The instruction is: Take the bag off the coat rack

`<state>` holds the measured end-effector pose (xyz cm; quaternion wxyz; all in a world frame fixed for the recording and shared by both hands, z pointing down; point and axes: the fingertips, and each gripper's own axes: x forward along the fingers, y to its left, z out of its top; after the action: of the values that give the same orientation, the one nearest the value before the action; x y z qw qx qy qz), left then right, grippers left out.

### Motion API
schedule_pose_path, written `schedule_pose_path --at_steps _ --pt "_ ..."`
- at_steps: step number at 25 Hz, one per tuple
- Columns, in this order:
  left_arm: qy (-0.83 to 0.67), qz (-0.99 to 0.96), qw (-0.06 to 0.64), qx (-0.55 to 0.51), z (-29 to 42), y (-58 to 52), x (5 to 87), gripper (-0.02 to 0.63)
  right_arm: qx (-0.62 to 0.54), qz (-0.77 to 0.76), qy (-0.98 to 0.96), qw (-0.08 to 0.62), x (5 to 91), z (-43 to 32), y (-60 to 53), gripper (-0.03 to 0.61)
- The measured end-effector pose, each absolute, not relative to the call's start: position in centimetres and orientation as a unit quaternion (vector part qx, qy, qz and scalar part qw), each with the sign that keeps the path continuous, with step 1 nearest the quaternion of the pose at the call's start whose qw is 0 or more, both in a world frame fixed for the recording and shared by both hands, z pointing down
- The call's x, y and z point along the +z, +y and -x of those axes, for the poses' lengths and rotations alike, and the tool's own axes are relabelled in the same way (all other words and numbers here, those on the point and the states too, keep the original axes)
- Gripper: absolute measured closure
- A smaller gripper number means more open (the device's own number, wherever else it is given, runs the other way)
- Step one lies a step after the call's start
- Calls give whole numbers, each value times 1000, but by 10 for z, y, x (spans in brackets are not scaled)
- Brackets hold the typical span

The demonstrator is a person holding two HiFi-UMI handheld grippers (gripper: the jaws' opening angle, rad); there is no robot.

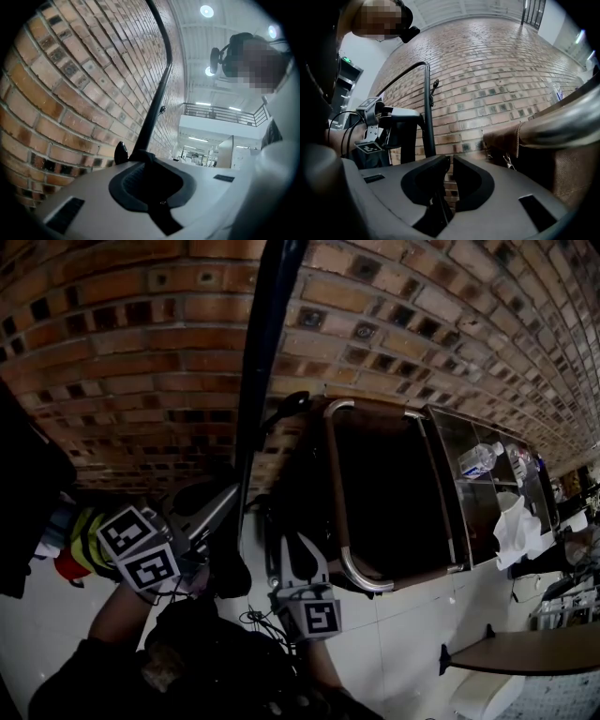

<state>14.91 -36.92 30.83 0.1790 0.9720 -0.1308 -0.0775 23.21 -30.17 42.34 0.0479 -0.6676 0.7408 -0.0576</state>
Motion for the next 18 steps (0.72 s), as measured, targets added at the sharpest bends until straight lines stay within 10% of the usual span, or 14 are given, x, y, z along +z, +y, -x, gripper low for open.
schedule_pose_path --at_steps 18 --pt "-211 -962 103 -140 -88 -394 225 577 -31 649 758 60 385 -232 -328 541"
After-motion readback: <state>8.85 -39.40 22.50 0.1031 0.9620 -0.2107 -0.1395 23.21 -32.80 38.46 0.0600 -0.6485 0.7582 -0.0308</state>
